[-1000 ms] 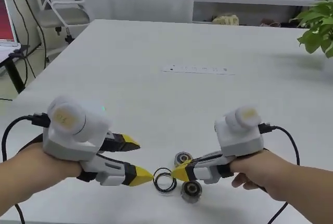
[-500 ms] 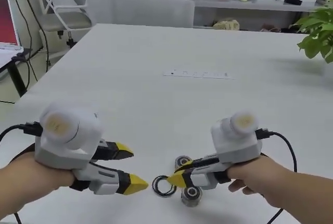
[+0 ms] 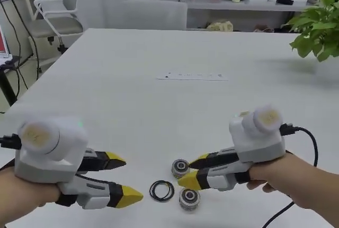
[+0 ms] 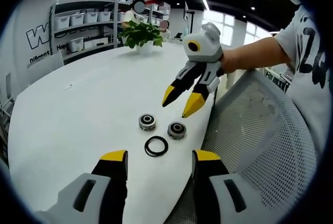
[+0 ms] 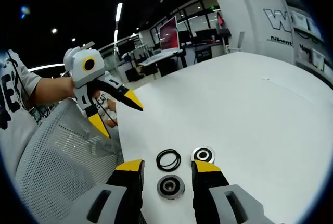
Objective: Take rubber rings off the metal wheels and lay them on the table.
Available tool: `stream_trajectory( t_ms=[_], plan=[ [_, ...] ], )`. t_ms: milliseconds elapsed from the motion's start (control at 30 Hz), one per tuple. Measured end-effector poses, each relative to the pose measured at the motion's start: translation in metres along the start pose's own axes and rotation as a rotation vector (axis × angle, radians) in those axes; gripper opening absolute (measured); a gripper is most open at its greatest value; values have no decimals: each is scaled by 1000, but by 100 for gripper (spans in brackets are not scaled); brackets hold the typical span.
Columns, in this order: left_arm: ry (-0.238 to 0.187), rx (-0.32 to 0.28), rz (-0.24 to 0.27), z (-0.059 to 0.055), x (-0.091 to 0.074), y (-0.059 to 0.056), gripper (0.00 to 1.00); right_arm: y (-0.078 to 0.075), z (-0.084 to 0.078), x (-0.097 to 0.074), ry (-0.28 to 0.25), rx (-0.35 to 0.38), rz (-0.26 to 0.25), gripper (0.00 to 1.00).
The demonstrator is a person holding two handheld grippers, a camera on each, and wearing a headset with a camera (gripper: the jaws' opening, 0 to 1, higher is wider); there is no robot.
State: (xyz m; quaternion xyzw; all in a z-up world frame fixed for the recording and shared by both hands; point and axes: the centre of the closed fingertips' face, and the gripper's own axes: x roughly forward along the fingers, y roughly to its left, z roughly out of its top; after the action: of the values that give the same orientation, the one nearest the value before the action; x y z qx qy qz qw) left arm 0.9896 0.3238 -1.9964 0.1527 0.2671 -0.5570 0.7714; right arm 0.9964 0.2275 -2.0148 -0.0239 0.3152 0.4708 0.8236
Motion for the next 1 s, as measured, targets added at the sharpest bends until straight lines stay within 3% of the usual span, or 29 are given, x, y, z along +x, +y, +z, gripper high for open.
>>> stream_trajectory(
  t_ms=[233,600,1000],
  plan=[
    [-24,-6,10,11,-6,-4,48,-3,-4,-22,7,-54,-51,49],
    [-35,10,31,17,-6,-5,51,-5,-20,-53,39,-123,-145,56],
    [-28,23,63,13,-16,-6,52,-3,-30,-76,-26,-36,-191,59]
  ],
)
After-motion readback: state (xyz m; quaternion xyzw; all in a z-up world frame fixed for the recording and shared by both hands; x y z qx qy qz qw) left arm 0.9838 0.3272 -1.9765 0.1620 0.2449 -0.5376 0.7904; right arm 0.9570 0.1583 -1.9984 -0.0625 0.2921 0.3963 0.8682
